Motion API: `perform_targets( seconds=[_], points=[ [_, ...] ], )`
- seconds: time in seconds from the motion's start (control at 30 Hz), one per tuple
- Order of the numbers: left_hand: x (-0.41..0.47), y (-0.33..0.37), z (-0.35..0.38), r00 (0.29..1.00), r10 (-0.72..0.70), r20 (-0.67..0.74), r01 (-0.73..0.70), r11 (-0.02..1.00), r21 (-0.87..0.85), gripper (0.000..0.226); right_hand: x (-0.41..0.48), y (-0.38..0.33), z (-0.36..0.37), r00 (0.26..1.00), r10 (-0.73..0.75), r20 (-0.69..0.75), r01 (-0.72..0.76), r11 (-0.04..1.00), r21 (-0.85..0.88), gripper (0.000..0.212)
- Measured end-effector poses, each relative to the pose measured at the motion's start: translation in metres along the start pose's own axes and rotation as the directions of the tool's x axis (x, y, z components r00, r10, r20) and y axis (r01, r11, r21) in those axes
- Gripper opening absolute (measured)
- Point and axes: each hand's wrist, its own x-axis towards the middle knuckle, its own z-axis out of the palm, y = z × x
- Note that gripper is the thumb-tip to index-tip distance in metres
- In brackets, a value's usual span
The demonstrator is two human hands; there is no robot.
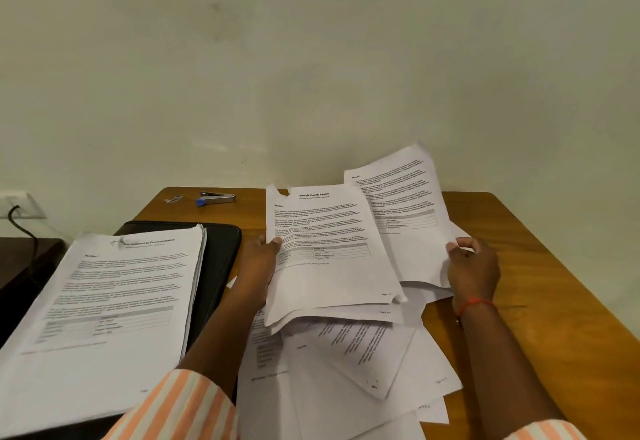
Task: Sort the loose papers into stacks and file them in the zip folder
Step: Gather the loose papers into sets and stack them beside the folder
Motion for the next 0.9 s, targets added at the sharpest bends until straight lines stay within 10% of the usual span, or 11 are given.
perform_targets(
  seconds=[0.63,0.77,0.9],
  points=[
    [-0.008,0.008,0.001,0.999,0.03,0.023,-0.029,0.999,-0.032,0.012,-0.05,-0.023,0.022,0.688,0.028,0.725,-0.267,0.939,0.217,0.033],
    [-0.02,0.019,0.004,0.951,0.309,-0.004,-0.308,0.947,-0.088,0.022,-0.056,-0.024,0.023,0.72,-0.18,0.67,0.058,0.978,0.201,0.025],
    [-0.044,0.034,0.013,0.76,0.641,-0.105,-0.65,0.75,-0.123,0.028,-0.06,-0.033,0.021,0.786,-0.403,0.469,0.3,0.912,0.281,0.025]
  ],
)
